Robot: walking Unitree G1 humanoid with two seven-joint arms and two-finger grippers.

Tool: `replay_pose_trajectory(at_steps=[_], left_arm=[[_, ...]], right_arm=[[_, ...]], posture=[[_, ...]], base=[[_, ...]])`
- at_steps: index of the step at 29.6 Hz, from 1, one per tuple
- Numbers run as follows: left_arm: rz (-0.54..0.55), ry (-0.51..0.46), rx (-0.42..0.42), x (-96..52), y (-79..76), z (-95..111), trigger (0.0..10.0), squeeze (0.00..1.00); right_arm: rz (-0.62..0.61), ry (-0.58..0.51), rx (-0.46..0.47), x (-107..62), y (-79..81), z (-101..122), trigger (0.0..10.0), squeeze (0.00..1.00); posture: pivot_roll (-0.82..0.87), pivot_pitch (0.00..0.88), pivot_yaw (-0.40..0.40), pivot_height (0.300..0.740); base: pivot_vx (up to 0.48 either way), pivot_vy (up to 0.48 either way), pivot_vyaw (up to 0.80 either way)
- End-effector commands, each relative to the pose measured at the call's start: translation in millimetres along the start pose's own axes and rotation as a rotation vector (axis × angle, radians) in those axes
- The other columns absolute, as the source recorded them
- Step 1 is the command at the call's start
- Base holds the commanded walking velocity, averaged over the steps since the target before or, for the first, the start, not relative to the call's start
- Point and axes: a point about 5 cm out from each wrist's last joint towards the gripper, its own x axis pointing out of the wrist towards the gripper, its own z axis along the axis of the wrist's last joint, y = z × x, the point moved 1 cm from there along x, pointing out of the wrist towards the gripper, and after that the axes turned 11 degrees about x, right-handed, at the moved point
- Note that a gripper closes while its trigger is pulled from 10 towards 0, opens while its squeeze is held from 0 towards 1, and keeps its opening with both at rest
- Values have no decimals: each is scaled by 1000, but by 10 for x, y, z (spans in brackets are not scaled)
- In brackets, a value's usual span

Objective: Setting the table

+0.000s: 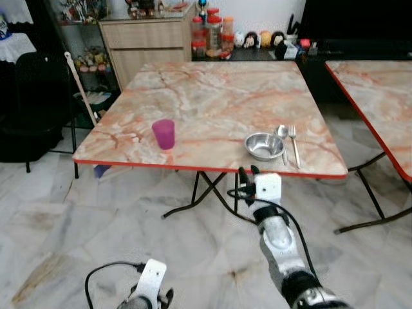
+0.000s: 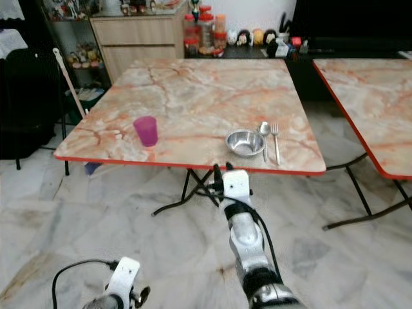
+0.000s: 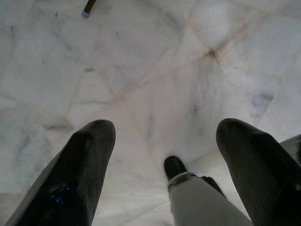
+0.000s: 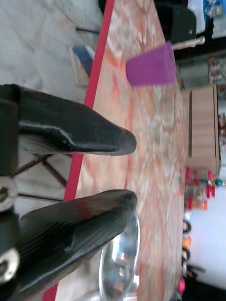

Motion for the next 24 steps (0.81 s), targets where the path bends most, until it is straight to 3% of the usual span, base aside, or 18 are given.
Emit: replay_pose_trajectory(at_steps=[1,8,10,22,24], left_arm=[[9,-1,-5,10,16,29,10000,0],[11,0,-7,11,18,31,10000,0],[10,-1,-7,11,20,32,10000,0],[12,-1,-7,13,26,37,10000,0],[12,-1,-5,11,26,34,10000,0]], right_arm=[[-1,-12,-14,27,-34,47,10000,0],[6,-31,-11,44,-20,83,10000,0],[-2,-27,20,62,-18,87,10000,0],[8,-39,2,69,-11,110,10000,0],[10,-53,-3,66,-8,125,10000,0]], posture=[[70,0,29,740],[72,0,30,740],[71,0,31,740],[73,0,29,740],[73,0,29,740]], base=[[247,0,-669],[250,0,-67],[251,0,-750],[247,0,-752],[242,0,0]])
